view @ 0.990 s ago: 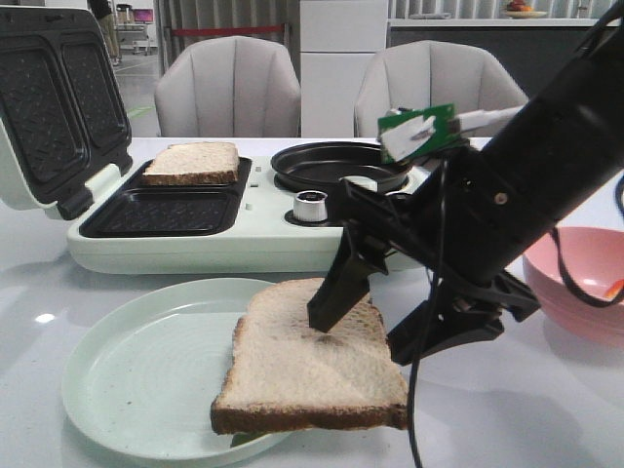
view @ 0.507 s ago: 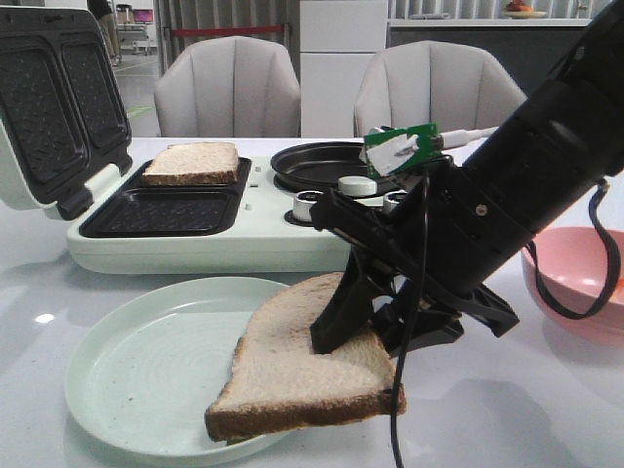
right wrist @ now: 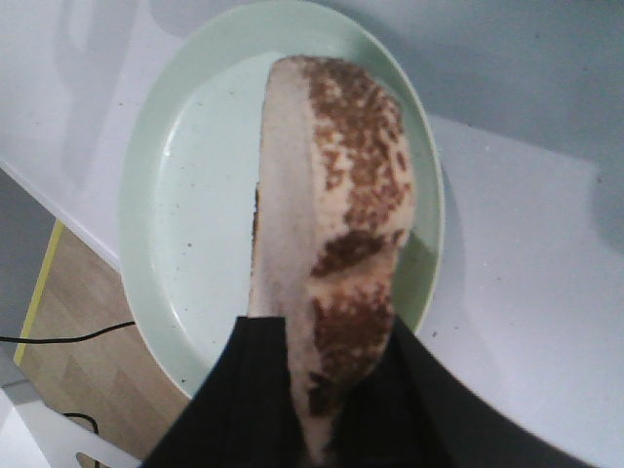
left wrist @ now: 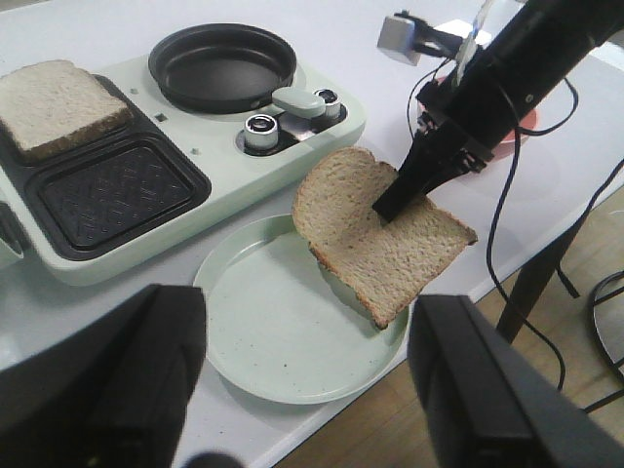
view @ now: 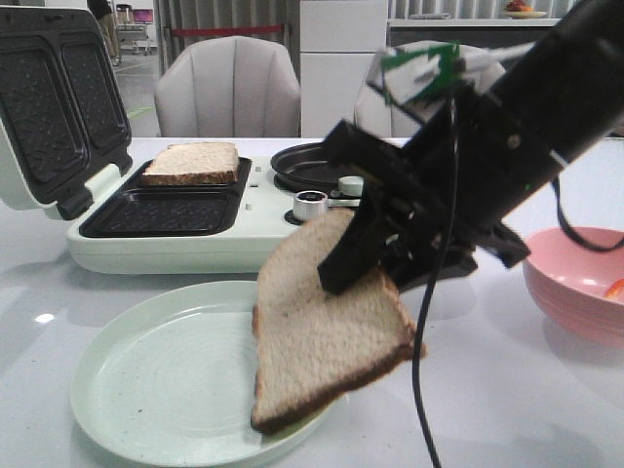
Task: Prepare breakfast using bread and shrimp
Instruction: 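Reach the right gripper to the remaining bread slice and grasp it, then carry the bread slice onto the first slice and release it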
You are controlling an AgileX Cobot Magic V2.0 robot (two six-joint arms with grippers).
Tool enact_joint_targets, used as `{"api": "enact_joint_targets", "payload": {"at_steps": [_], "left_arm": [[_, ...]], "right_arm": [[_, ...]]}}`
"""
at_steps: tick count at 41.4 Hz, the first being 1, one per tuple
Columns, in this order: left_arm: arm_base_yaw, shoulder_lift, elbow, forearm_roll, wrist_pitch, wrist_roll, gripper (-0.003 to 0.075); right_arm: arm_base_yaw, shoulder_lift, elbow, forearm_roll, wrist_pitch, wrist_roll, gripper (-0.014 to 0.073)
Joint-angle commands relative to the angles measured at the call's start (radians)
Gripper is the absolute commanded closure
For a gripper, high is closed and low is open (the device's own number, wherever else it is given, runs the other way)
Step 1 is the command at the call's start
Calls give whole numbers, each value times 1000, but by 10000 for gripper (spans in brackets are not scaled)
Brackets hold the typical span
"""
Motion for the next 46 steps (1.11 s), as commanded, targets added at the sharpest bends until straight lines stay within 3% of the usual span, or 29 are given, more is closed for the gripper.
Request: {"api": "enact_joint_targets", "payload": {"at_steps": [1, 13, 34, 38, 46], "left_arm": [[-5, 7, -30, -12, -85, -1, 230], [-5, 7, -30, -12, -85, -1, 230], [-5, 7, -28, -13, -85, -1, 230], [-5, 7, -28, -13, -85, -1, 230], [-5, 7, -28, -13, -82, -1, 230]], "right_arm": [[-1, -94, -21, 31, 3, -16, 559], [23, -72, -236, 103, -28, -20, 559], [93, 420, -832, 225, -44, -19, 546], [93, 493, -896, 243, -23, -19, 456], [92, 555, -944, 241, 12, -19, 133]]}}
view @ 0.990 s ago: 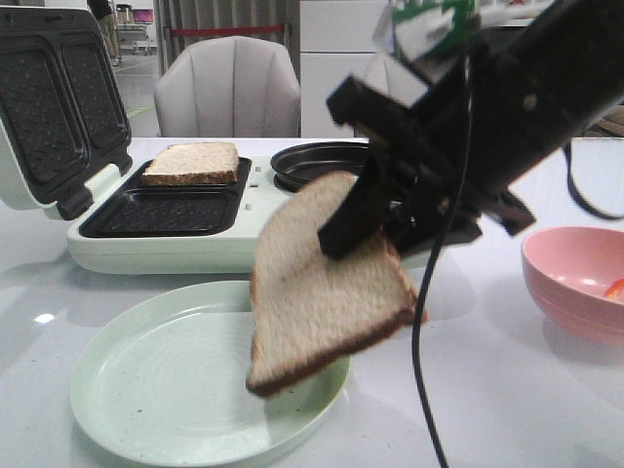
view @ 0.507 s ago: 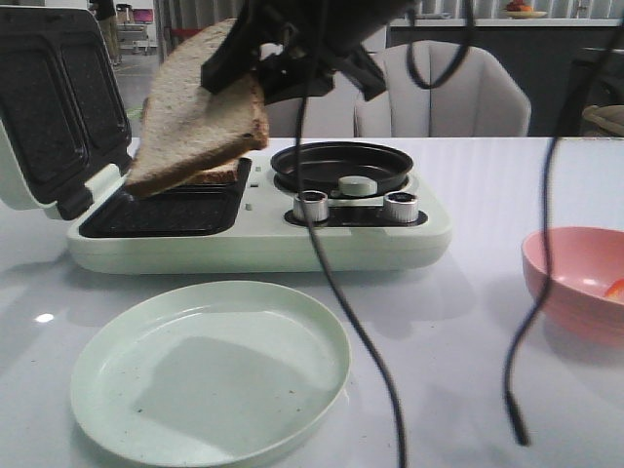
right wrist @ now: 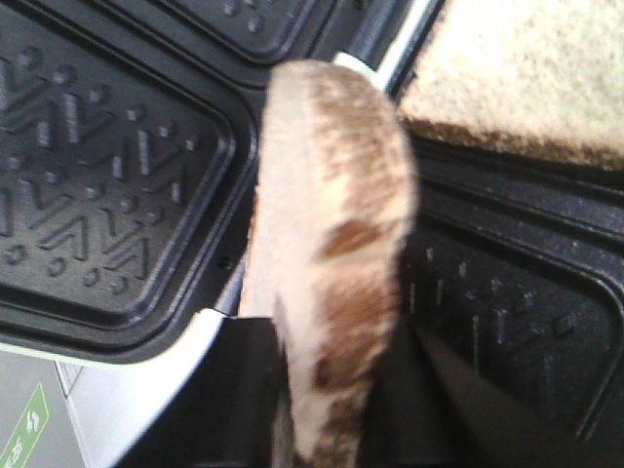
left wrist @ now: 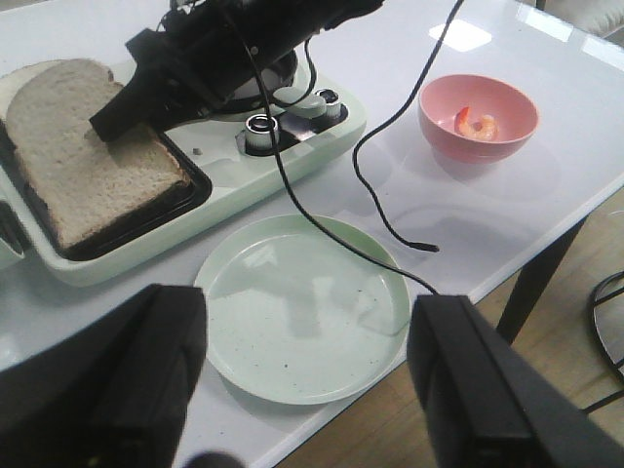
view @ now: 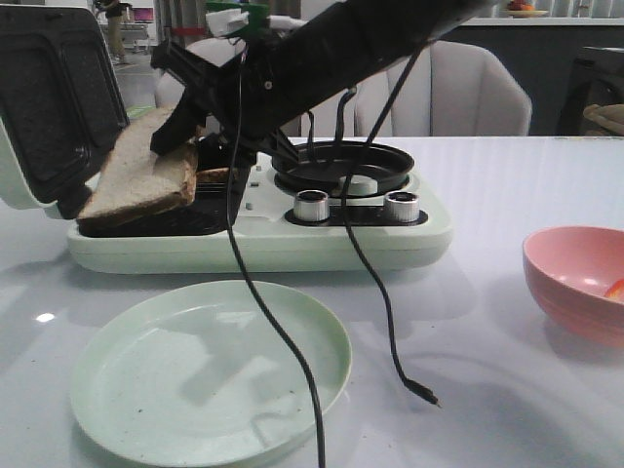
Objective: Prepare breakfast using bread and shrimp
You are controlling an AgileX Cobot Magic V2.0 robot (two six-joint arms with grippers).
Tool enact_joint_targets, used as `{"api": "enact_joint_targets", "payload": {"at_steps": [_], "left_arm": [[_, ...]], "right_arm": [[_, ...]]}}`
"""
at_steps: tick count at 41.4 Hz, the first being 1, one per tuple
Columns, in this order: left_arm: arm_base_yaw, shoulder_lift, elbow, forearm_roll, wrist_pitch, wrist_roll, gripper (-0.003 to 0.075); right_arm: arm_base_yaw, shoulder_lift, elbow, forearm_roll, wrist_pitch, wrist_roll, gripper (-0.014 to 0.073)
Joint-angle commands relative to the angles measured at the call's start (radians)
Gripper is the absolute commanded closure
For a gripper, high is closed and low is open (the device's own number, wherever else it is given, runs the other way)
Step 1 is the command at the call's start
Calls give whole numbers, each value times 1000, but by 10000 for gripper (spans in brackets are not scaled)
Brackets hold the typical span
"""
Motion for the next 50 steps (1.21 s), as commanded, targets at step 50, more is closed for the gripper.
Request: {"api": "enact_joint_targets", "payload": {"at_steps": [50], "left_arm": [[-5, 7, -21, 0, -54, -1, 230]], "right_arm": [[87, -856, 331, -1133, 222, 493, 121]]}}
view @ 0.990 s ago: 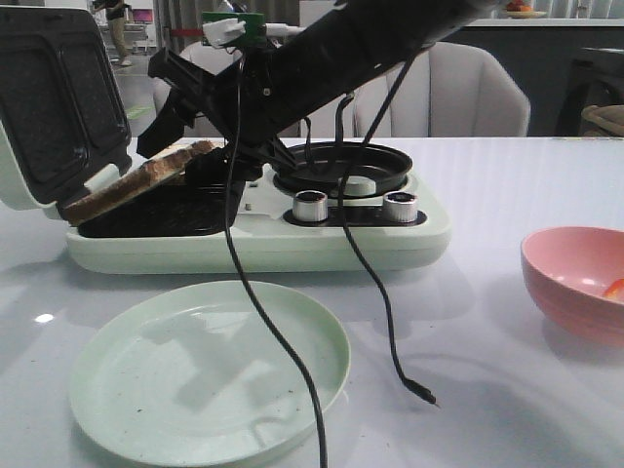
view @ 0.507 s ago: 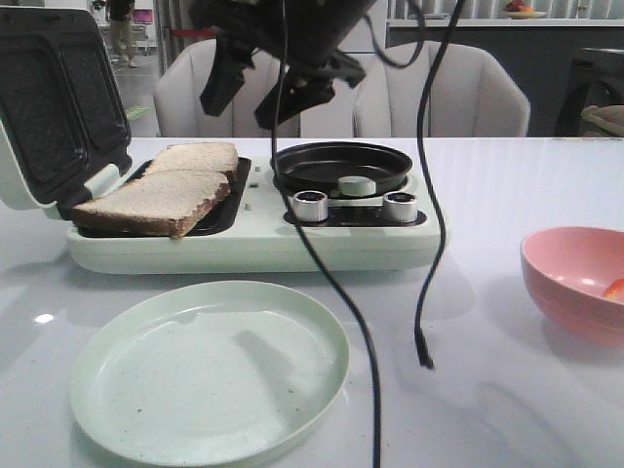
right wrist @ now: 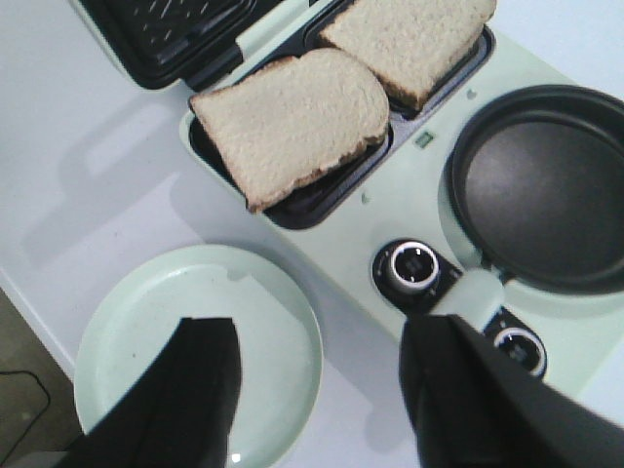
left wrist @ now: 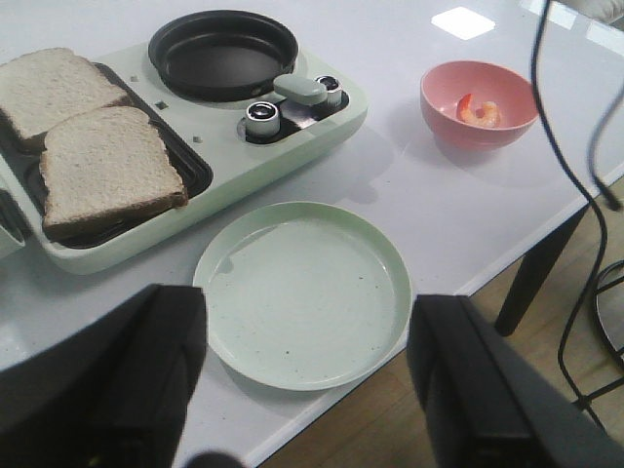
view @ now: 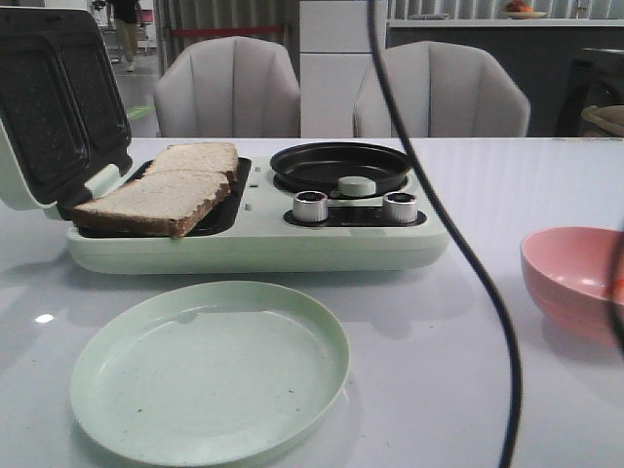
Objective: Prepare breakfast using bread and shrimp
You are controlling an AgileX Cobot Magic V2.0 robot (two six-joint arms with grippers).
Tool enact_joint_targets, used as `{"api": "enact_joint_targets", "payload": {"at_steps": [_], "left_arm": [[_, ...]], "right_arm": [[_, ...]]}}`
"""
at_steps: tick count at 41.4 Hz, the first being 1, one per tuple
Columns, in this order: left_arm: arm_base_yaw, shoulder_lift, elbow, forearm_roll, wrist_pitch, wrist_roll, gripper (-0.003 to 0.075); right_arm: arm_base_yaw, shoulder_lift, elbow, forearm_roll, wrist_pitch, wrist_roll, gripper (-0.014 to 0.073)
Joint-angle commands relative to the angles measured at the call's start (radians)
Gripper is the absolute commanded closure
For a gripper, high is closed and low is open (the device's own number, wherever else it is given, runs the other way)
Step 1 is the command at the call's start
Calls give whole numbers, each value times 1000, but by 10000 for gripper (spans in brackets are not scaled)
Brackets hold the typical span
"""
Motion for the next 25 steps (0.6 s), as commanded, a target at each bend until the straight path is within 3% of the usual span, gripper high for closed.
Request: {"api": "enact_joint_targets", "payload": {"at_steps": [1, 14, 25], "left_arm": [[-5, 7, -19, -10, -72, -1, 230], [-5, 7, 20, -8, -79, -1, 230], [-5, 7, 20, -8, -79, -1, 230]], "right_arm": [[-1, -126, 80, -44, -51, 20, 121], [-1, -381, 423, -72, -76, 121, 121], [-1, -617, 650, -72, -131, 126, 121]]}}
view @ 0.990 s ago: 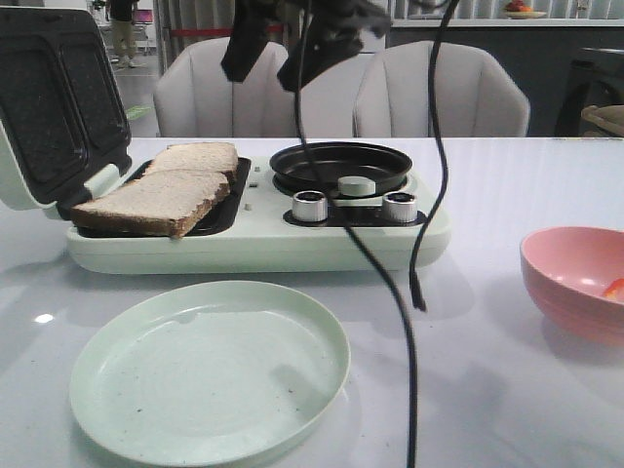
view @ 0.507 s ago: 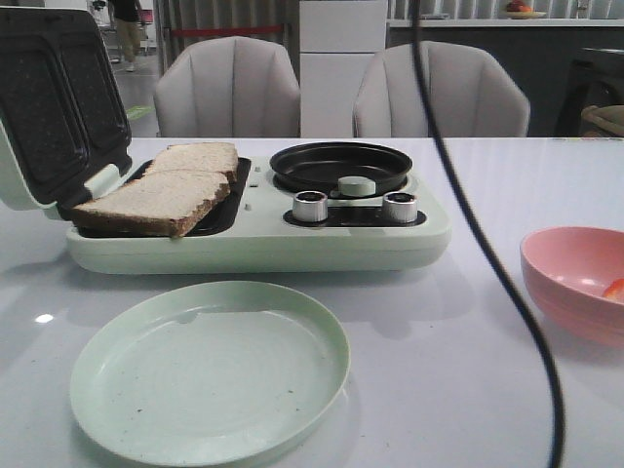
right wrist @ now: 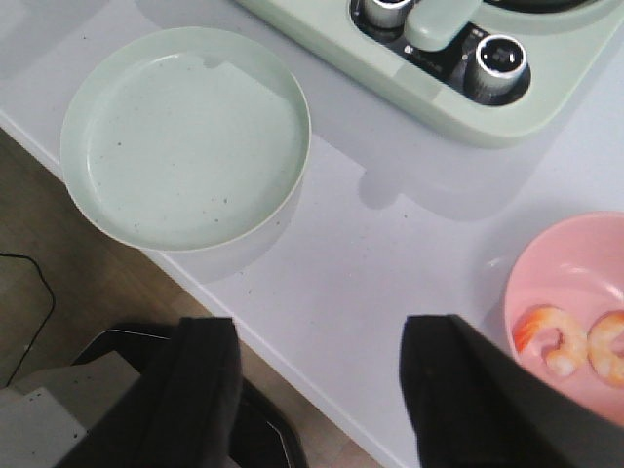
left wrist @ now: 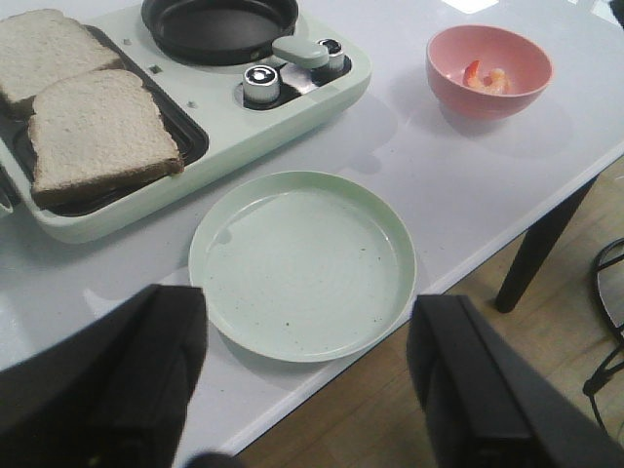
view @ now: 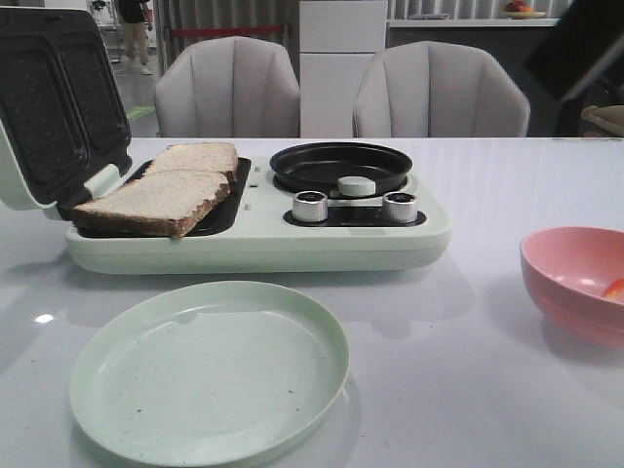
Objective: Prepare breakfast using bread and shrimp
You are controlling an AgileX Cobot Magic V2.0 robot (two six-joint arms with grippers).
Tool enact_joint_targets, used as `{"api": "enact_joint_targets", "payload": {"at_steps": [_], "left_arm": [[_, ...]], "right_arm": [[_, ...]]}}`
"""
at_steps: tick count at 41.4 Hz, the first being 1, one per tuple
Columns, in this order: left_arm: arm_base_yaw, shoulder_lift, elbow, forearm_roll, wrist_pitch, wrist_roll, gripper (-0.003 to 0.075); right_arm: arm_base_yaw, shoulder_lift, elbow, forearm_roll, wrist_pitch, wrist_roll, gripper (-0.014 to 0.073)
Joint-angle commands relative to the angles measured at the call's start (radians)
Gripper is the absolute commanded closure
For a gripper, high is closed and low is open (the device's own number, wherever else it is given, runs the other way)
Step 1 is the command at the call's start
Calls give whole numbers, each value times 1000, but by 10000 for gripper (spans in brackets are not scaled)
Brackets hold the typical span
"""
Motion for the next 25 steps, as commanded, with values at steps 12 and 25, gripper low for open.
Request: {"api": "enact_joint_targets", "payload": {"at_steps": [12, 25], "left_arm": [[-5, 7, -29, 13, -73, -1, 230], [-1, 207, -186, 149, 161, -73, 290]], "right_arm": [[-1, -274, 173, -6, -158, 5, 121], [-1, -299, 176, -6, -153, 5, 121]]}}
